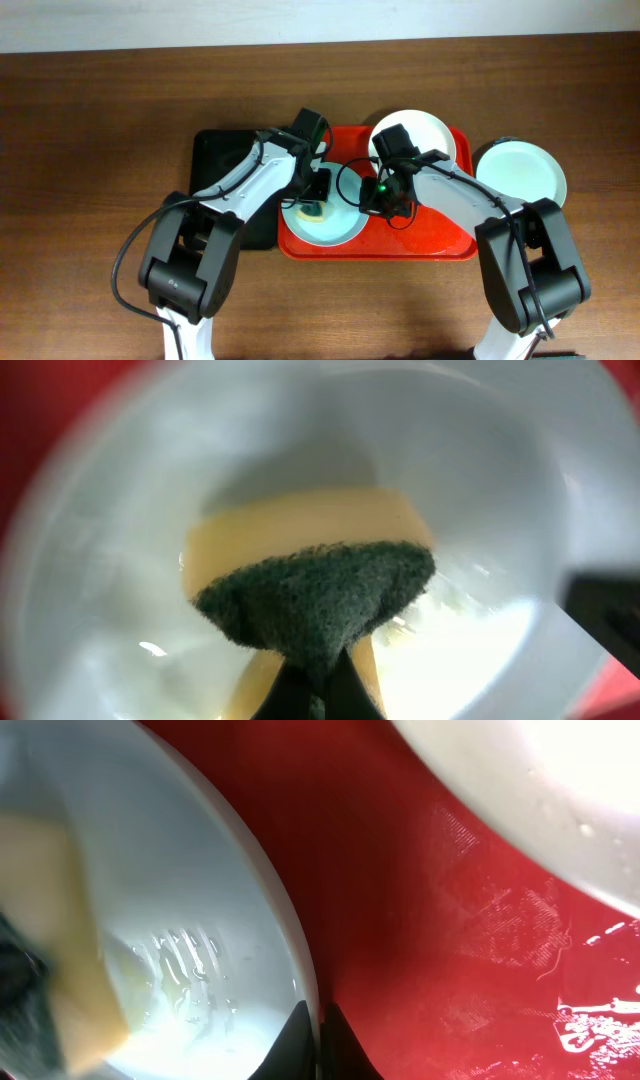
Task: Clean dirty plates on tray and stack at the side
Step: 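Keep scrubbing the light blue plate with the sponge, left gripper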
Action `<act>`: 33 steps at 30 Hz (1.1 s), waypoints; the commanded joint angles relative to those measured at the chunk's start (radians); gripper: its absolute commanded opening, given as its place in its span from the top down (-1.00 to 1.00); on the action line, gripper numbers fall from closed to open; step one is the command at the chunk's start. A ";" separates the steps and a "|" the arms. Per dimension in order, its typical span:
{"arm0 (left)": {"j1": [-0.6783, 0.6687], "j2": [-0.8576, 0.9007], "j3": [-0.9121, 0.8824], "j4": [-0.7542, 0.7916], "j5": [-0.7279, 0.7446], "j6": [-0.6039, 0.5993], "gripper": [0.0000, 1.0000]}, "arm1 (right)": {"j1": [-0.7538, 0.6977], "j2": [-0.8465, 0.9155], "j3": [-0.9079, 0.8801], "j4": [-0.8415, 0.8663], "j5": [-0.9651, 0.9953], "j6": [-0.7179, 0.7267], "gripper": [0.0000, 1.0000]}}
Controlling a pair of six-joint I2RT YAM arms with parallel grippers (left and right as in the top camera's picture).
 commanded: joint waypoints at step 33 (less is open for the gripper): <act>-0.014 -0.073 -0.235 0.209 0.145 -0.096 1.00 | 0.006 0.018 -0.023 -0.002 0.003 0.005 0.91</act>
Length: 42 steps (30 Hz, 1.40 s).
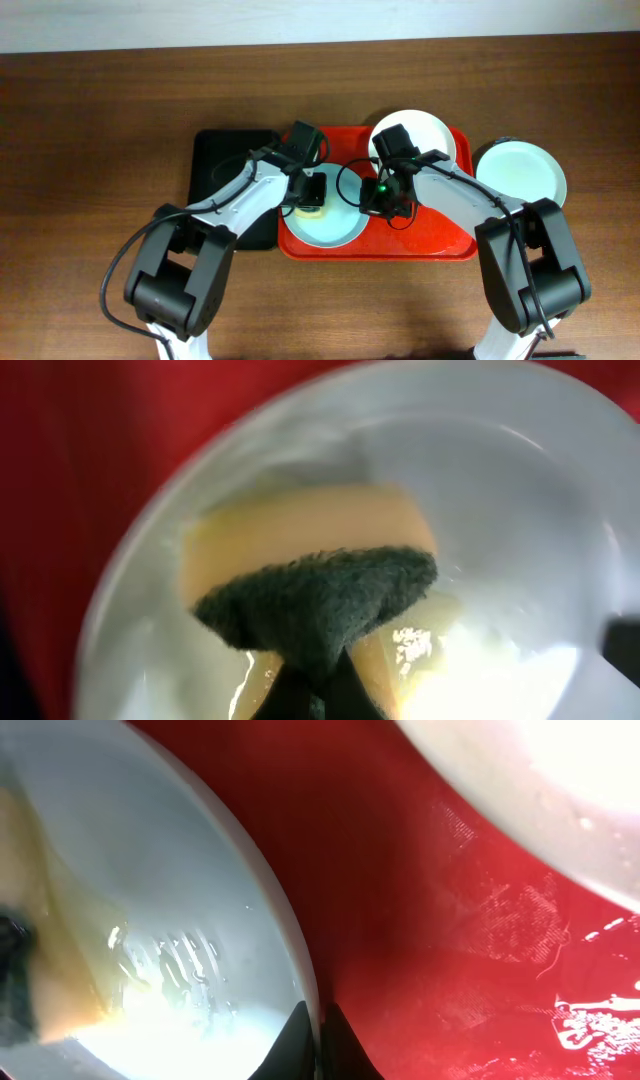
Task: Clean dirty plates on tray and stack at the side
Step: 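Keep scrubbing the light blue plate with the sponge, left gripper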
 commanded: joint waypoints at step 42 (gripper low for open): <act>-0.017 -0.071 0.019 -0.013 0.277 -0.005 1.00 | 0.006 0.018 -0.022 -0.002 0.005 0.005 0.91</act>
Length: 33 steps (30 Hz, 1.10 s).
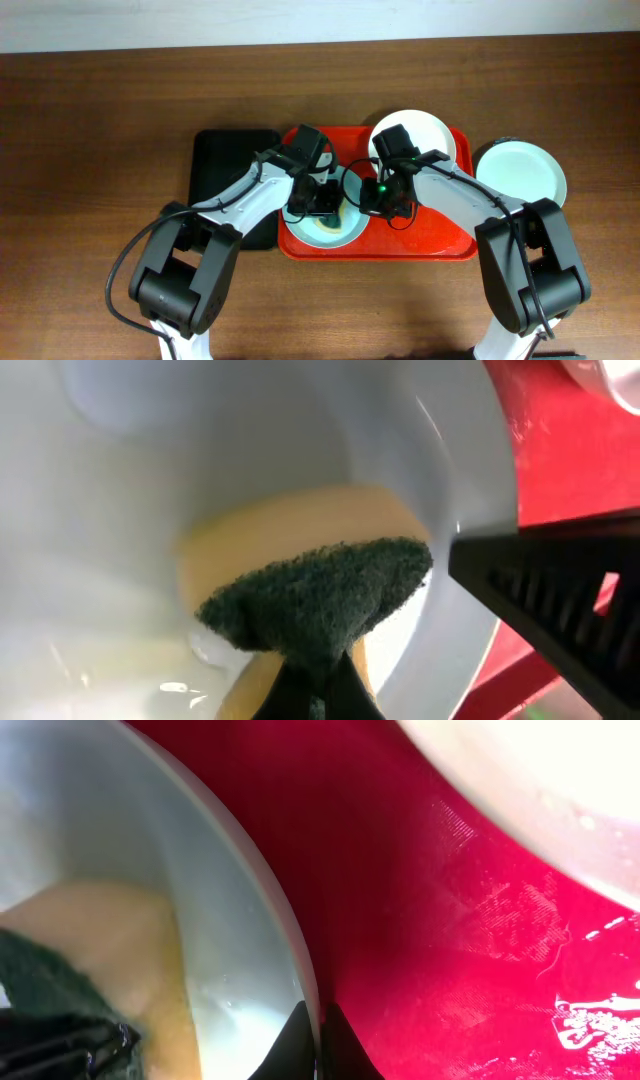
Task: Clean dirty plates on tray and stack at the side
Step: 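Keep scrubbing the light blue plate with the sponge, left gripper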
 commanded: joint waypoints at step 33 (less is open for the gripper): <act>0.007 0.034 0.005 -0.071 0.066 0.002 1.00 | 0.007 0.018 -0.021 0.009 0.005 0.005 0.91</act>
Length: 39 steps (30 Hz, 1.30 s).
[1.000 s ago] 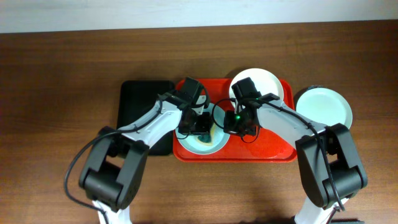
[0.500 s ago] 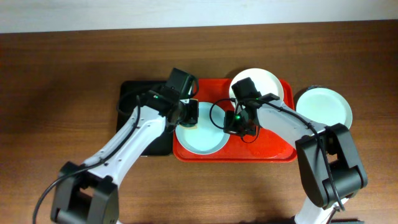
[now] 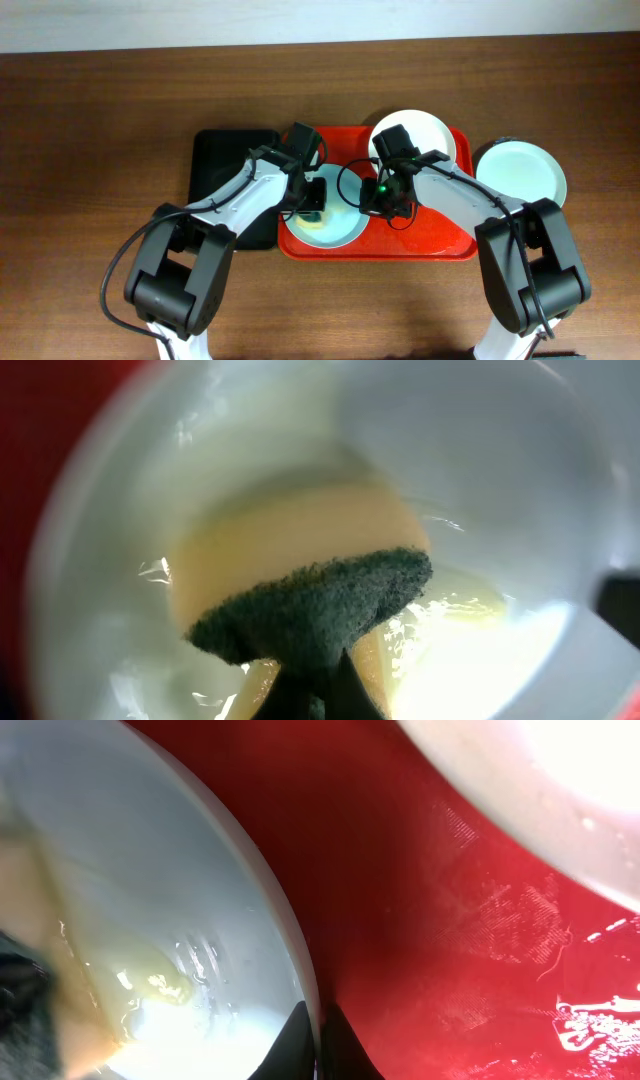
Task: Clean dirty plates on tray and stack at the side
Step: 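Keep scrubbing the light blue plate with the sponge, left gripper, then place the sponge on the black tray and release it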
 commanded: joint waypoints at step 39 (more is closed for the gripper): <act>0.272 -0.285 -0.222 -0.118 -0.354 0.020 1.00 | 0.007 0.018 -0.019 -0.015 0.005 0.005 0.90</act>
